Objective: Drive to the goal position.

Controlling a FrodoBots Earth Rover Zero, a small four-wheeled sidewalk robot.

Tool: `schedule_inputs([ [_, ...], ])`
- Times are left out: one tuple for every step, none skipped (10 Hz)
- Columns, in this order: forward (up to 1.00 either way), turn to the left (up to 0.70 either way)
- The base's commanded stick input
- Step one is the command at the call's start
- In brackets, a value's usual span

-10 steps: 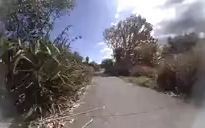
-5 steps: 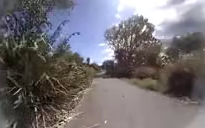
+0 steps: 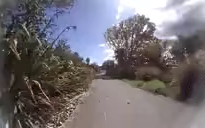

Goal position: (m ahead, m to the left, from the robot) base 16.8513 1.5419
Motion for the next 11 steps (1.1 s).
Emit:
schedule_inputs([
  [1.00,0.00],
  [1.00,0.00],
  [1.00,0.00],
  [1.00,0.00],
  [1.00,0.00],
  [1.00,0.00],
  [1.00,0.00],
  [1.00,0.00],
  [1.00,0.02],
  [1.00,0.03],
  [1.00,0.03],
])
